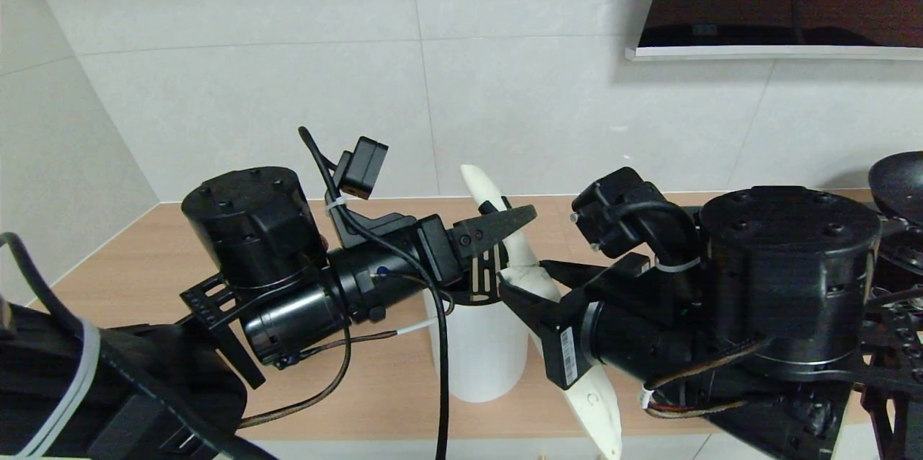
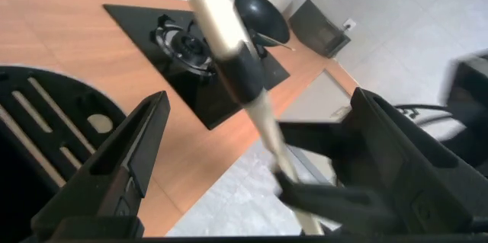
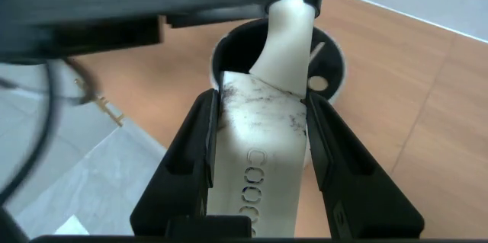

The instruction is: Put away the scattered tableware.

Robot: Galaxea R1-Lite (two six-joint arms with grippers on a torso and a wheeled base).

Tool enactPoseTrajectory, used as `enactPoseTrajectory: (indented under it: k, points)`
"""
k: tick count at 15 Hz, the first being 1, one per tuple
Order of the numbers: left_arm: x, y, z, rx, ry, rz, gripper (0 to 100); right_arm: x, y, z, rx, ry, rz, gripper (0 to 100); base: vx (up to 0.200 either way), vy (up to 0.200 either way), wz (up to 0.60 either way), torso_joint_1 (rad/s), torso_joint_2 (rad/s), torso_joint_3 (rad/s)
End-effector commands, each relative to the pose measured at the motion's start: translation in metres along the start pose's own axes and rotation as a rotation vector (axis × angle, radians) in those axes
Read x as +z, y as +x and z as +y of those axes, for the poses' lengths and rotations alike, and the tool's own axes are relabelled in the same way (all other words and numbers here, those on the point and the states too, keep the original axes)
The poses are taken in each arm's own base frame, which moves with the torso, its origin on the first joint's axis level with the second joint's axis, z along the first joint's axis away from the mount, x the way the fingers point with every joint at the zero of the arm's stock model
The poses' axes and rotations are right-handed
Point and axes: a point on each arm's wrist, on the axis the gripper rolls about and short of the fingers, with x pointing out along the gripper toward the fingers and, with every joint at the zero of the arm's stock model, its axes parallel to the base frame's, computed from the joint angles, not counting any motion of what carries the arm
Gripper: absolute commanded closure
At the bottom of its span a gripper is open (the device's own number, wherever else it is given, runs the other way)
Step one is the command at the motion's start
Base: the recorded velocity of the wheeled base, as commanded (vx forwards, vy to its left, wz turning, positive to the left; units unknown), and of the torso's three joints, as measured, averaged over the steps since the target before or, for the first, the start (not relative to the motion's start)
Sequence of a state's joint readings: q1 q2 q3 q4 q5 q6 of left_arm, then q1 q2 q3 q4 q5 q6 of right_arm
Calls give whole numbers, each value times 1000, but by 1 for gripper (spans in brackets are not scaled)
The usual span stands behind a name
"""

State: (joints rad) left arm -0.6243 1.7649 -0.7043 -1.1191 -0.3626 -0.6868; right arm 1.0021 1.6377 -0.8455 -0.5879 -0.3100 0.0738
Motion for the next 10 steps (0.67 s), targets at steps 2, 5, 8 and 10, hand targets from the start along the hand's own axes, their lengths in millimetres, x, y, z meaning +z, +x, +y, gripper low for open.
enactPoseTrajectory:
  k: [2, 5, 8, 10]
  points:
    - [1, 0, 0, 0, -1, -3, 0, -4, -1, 6, 18, -9, 10, 100, 0, 0, 0, 0, 0, 0]
    - [1, 1, 0, -1, 2, -14, 0, -5, -1, 6, 4, -11, 13, 100, 0, 0, 0, 0, 0, 0]
    - [2, 0, -1, 6, 4, -25, 0, -7, 0, 6, -4, -17, 21, 100, 0, 0, 0, 0, 0, 0]
    - [0, 1, 1, 10, 1, -19, 0, -7, 0, 6, -2, -17, 21, 100, 0, 0, 0, 0, 0, 0]
